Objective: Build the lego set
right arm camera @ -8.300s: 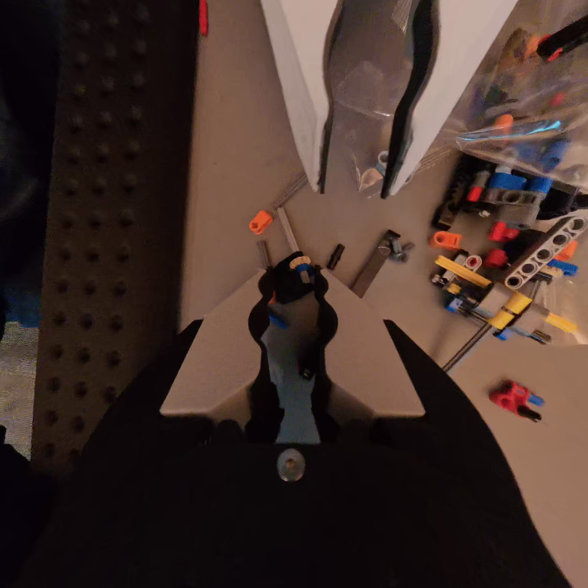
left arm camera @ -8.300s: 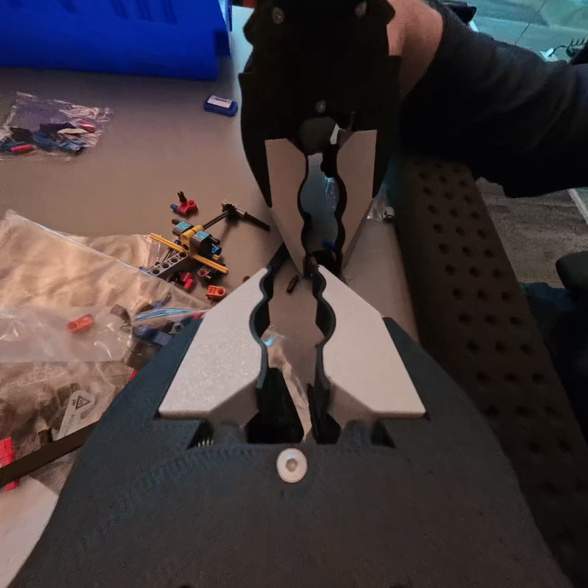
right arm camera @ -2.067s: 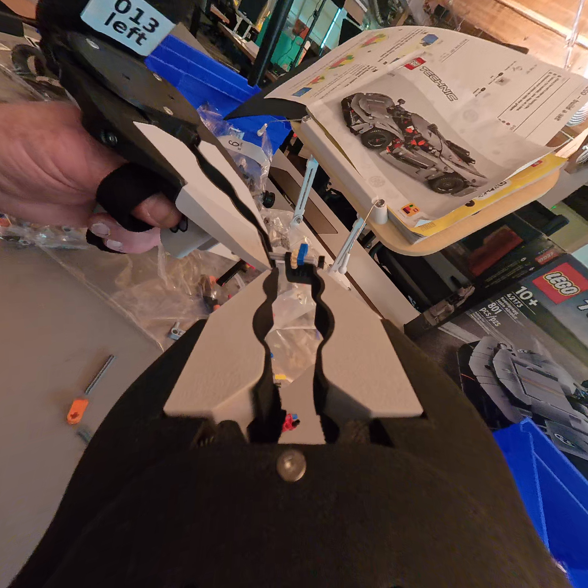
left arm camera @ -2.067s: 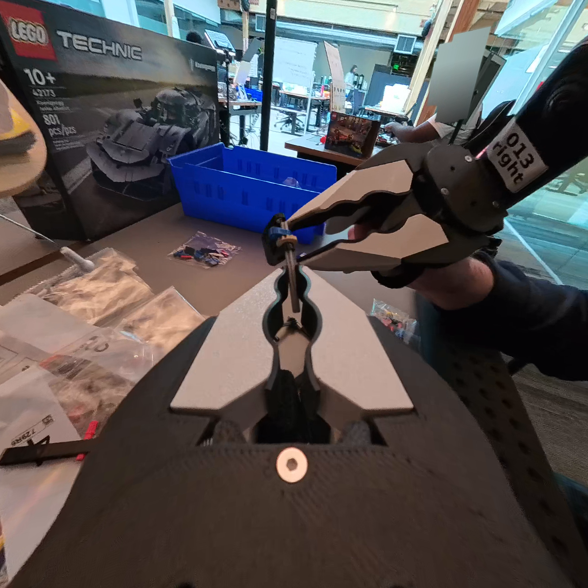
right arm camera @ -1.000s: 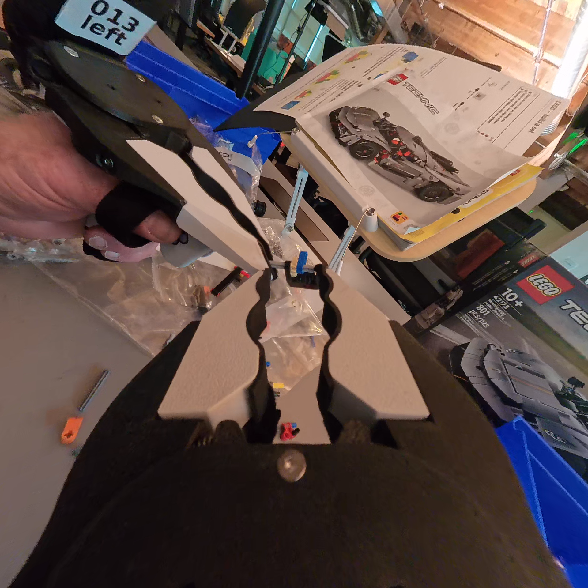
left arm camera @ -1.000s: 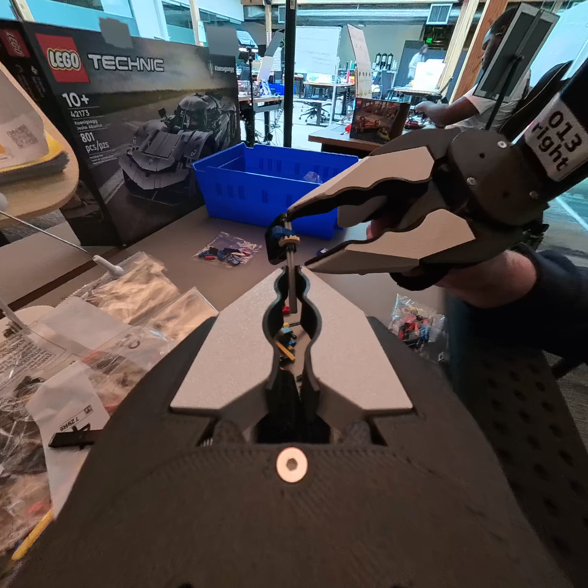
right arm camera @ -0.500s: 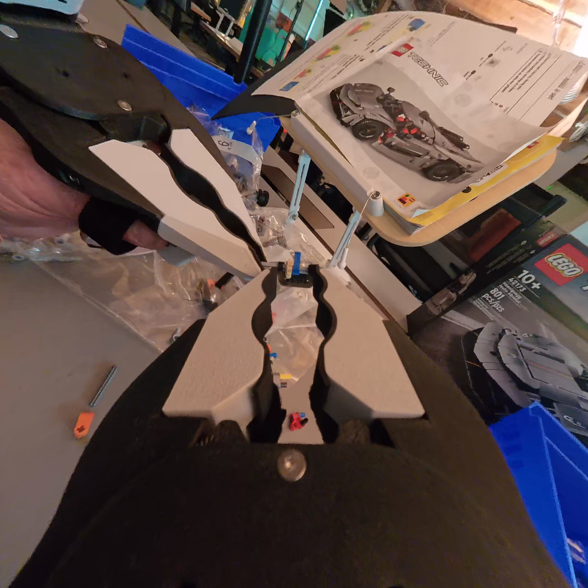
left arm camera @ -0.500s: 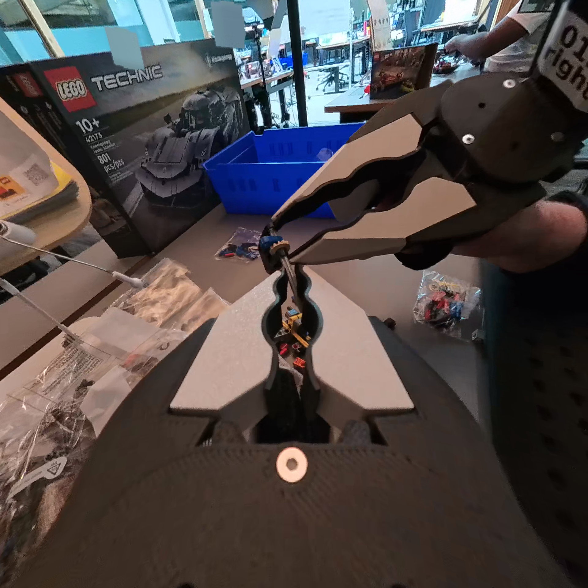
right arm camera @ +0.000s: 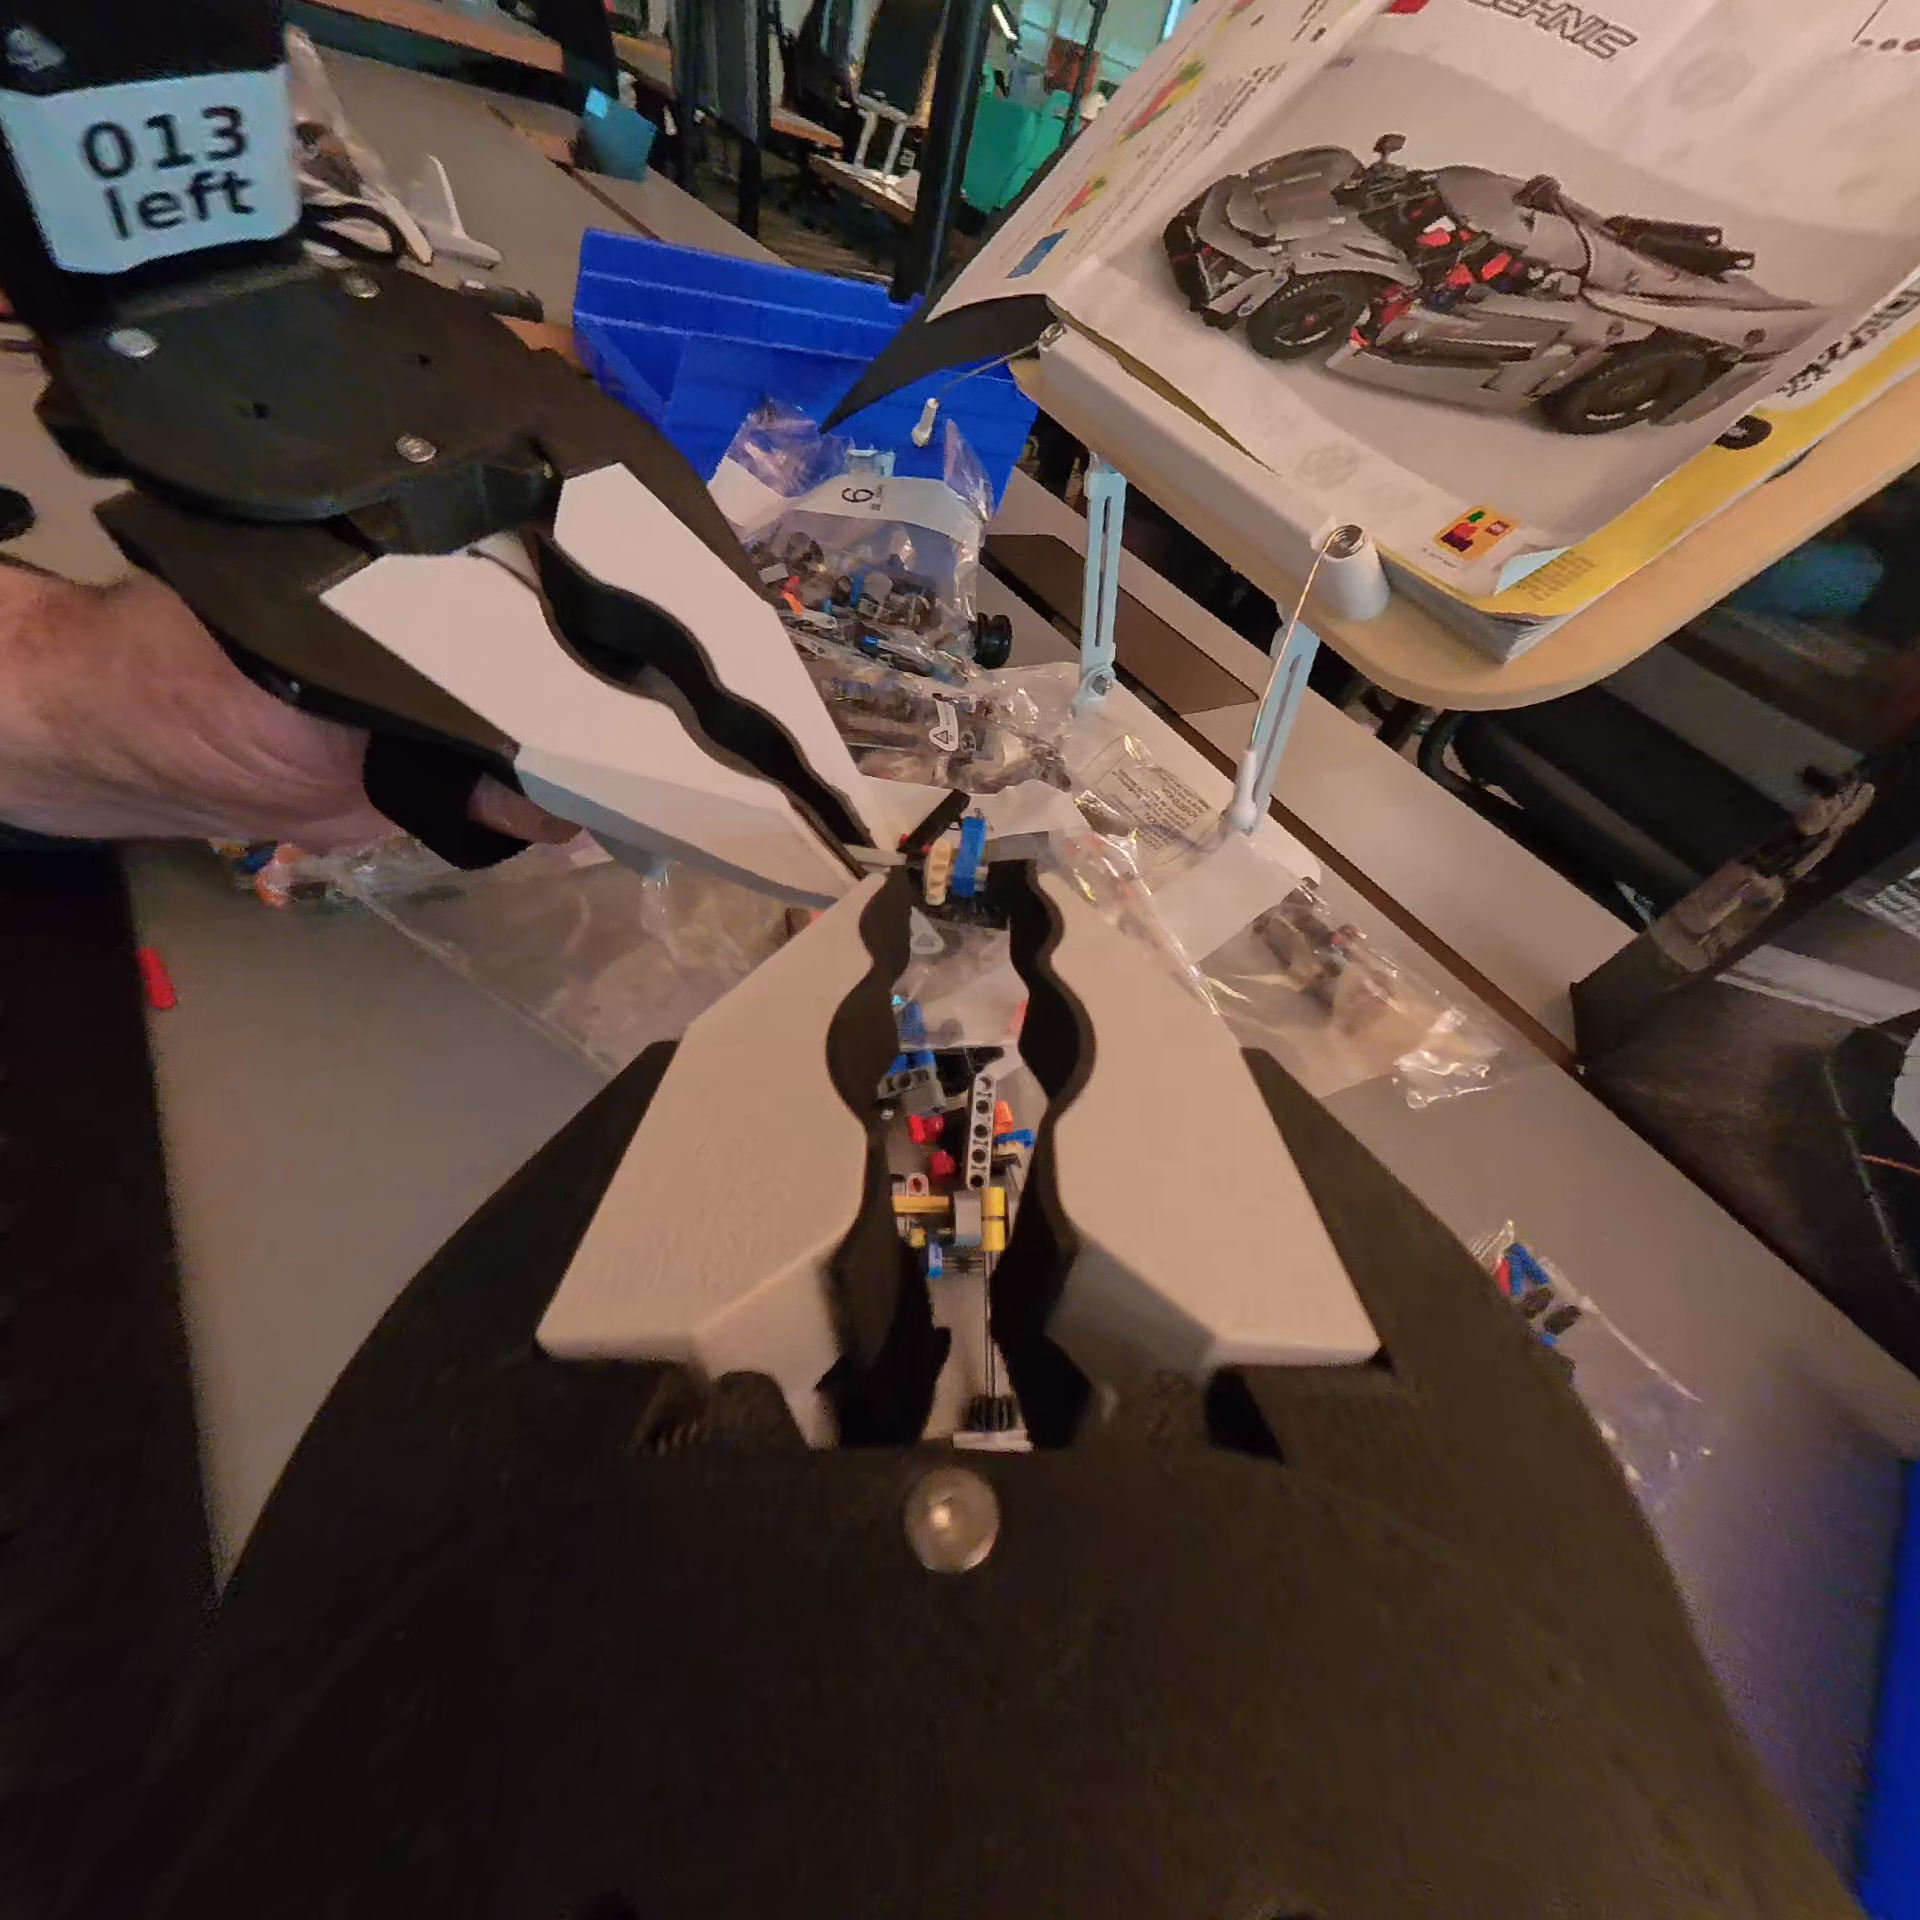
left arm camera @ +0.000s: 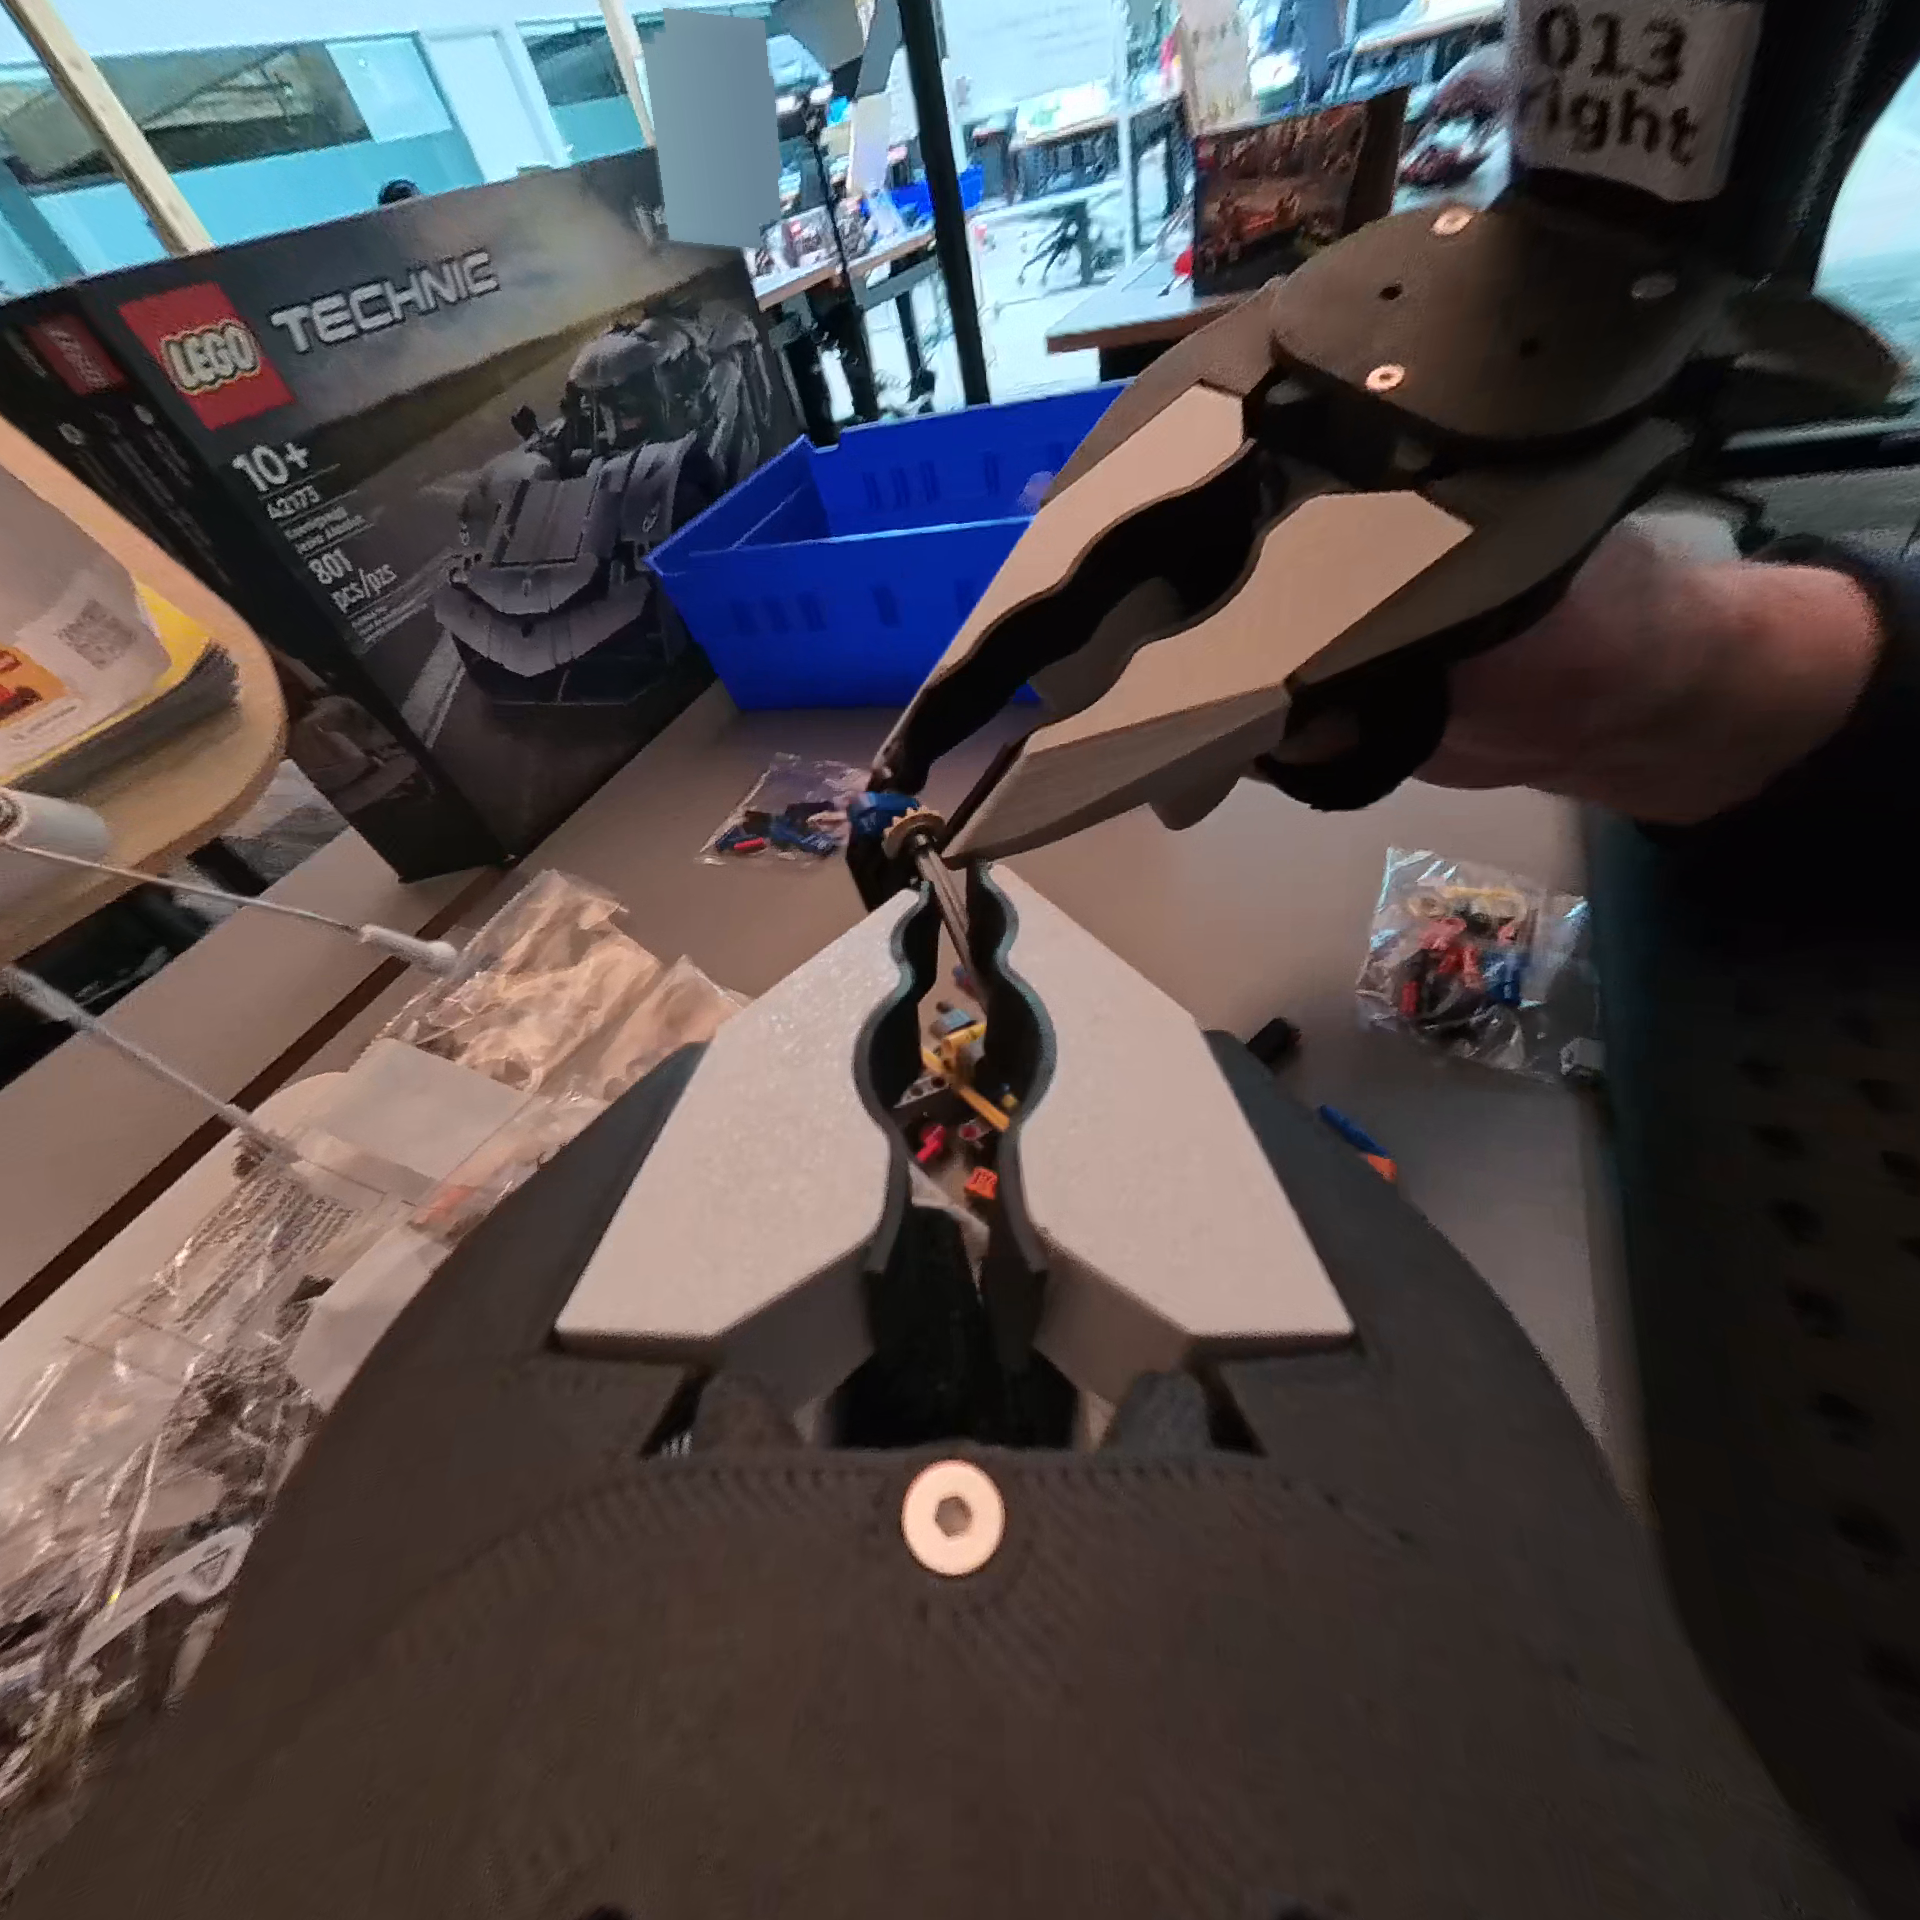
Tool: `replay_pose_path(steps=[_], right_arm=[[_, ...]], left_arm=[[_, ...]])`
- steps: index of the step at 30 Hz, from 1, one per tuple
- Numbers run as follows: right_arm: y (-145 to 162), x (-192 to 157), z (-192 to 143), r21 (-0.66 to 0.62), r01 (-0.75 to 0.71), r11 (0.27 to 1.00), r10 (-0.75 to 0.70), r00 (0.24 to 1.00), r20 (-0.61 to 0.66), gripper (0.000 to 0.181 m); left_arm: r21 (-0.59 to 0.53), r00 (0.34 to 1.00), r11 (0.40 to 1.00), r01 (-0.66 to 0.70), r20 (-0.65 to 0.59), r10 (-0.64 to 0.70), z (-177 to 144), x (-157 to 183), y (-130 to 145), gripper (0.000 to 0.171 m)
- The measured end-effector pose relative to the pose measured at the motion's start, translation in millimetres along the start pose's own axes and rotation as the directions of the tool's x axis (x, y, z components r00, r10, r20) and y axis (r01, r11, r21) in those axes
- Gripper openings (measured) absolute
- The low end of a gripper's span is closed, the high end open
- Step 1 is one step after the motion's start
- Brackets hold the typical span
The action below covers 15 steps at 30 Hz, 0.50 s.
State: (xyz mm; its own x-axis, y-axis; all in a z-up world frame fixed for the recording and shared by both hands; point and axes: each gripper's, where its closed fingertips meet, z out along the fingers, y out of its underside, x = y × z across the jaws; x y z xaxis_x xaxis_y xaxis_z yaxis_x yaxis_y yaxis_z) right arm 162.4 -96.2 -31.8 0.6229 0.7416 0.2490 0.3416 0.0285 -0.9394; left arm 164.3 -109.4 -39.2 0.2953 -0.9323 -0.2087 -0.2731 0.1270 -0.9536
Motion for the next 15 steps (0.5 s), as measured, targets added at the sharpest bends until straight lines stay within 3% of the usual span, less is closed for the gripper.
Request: replay_pose_path(steps=[15], right_arm=[[-1.5,-17.8,-11.0,0.042,-0.050,0.998,0.040,0.977,0.208,0.012]], left_arm=[[0.047,0.986,0.999,-0.013,-0.168,0.021,-9.2,16.9,-3.8,0.000]])
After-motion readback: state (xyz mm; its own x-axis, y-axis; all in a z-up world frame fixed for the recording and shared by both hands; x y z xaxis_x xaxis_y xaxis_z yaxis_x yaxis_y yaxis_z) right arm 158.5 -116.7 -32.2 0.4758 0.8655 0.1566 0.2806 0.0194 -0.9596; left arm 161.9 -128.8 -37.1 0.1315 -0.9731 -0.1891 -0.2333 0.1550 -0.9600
